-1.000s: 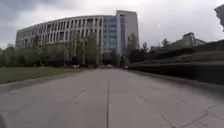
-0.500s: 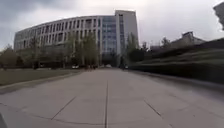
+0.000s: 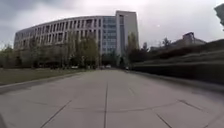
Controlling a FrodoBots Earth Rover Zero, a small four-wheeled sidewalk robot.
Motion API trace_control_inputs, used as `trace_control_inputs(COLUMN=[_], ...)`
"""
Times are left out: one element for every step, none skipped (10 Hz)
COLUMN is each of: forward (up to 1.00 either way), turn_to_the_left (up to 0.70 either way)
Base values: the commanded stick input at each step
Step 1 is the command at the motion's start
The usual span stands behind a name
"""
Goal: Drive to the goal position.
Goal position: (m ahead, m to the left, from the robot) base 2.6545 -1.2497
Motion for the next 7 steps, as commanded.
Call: trace_control_inputs(forward=[1.0,1.0,1.0,1.0,1.0,1.0,1.0], turn_to_the_left=[0.0,0.0,0.0,0.03,0.22,0.27,0.27])
